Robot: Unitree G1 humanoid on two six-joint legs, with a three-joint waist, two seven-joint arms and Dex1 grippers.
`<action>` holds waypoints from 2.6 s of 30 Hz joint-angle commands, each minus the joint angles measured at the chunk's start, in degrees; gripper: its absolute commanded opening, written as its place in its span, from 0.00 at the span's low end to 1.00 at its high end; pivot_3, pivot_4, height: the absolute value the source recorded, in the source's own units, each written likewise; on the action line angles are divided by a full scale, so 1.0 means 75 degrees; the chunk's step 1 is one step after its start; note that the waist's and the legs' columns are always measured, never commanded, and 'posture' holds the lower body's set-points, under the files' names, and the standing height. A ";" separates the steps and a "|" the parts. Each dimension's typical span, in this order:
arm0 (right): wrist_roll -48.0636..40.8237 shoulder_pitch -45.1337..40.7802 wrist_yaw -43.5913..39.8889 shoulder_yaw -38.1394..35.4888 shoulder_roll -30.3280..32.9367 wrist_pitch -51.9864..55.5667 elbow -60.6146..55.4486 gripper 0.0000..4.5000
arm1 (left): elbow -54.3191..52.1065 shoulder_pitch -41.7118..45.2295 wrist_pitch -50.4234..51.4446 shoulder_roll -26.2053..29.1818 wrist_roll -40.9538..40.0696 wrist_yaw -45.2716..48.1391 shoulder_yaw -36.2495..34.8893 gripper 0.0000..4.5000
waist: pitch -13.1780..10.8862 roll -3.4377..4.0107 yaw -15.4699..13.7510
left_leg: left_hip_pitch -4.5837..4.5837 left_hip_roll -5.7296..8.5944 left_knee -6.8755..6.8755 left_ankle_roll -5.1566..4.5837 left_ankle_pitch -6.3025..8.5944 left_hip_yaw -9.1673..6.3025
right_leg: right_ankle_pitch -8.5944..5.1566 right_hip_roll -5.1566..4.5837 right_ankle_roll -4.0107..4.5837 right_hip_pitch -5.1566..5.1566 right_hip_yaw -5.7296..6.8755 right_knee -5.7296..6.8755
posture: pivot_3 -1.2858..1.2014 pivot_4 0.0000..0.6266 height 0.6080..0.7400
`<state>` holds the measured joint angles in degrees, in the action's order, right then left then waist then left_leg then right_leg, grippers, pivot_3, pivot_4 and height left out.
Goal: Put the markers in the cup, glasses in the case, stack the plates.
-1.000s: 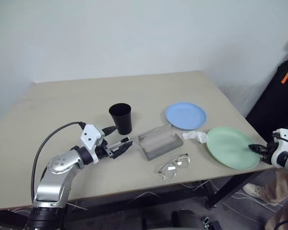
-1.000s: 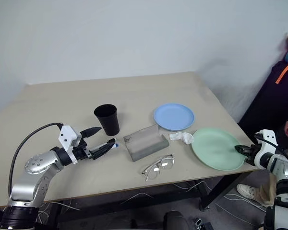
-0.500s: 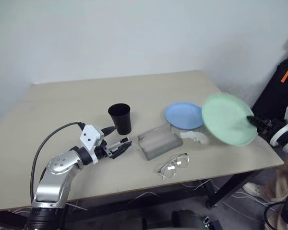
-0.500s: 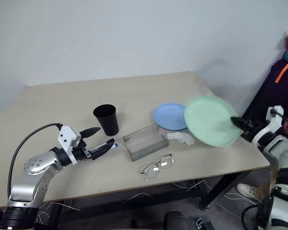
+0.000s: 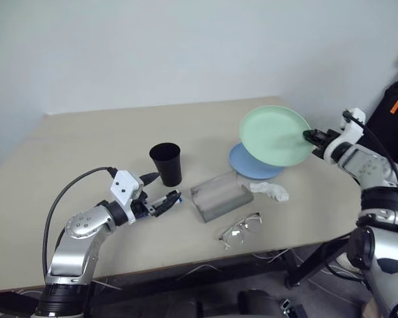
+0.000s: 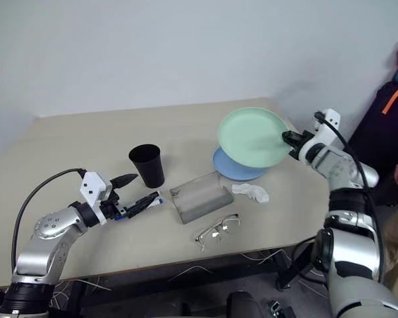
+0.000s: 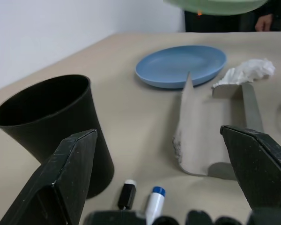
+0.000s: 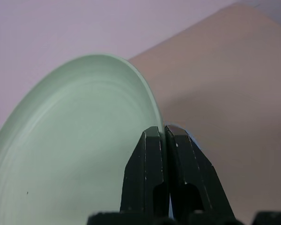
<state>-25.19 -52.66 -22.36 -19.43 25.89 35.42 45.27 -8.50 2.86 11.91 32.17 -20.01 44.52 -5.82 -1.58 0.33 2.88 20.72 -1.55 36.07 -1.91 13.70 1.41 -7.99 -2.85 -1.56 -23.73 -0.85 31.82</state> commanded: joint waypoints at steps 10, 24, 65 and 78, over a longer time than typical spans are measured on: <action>0.1253 -0.1372 0.1209 0.0249 -0.0803 -0.2571 0.3356 0.00 | -0.0340 -0.0025 -0.0093 0.0108 -0.0045 -0.0257 -0.0349 1.00 | 0.0000 0.0001 0.0019 | 0.0010 0.0024 -0.0015 -0.0017 0.0013 -0.0019 | 0.0002 0.0000 0.0000 0.0004 -0.0015 -0.0004 | 0.52 0.00 0.90; 0.1607 -0.1458 0.1536 0.0221 -0.1154 -0.2992 0.3747 0.00 | -0.0654 -0.0325 -0.0002 0.0142 -0.0080 -0.0406 -0.0573 1.00 | 0.0001 0.0003 0.0023 | -0.0006 0.0017 -0.0010 -0.0018 0.0012 -0.0025 | 0.0001 0.0003 0.0001 0.0017 -0.0012 0.0001 | 0.52 0.00 0.90; 0.2245 0.2344 -0.4974 0.3596 0.1144 0.0182 -0.3842 0.99 | -0.0506 -0.0057 0.0044 0.0002 -0.0043 -0.0445 -0.0313 1.00 | 0.0002 0.0003 -0.0026 | -0.0009 0.0013 0.0007 0.0014 0.0031 -0.0019 | -0.0001 0.0001 0.0001 0.0007 0.0001 0.0022 | 0.52 0.00 0.90; 0.2670 0.2327 -0.4415 0.3946 0.0787 -0.0649 -0.2623 0.99 | -0.0526 -0.0093 0.0060 0.0006 -0.0049 -0.0450 -0.0312 1.00 | 0.0002 -0.0001 -0.0027 | -0.0007 0.0014 0.0008 0.0002 0.0024 -0.0018 | 0.0000 0.0001 0.0001 0.0008 0.0001 0.0019 | 0.52 0.00 0.90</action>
<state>-5.90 -33.63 -56.06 10.42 31.96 32.16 25.55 -10.67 1.53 12.81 31.94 -20.08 41.32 -7.25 -1.56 0.32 2.68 20.65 -1.44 36.13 -1.90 13.87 1.26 -8.00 -2.84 -1.55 -23.66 -0.84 31.96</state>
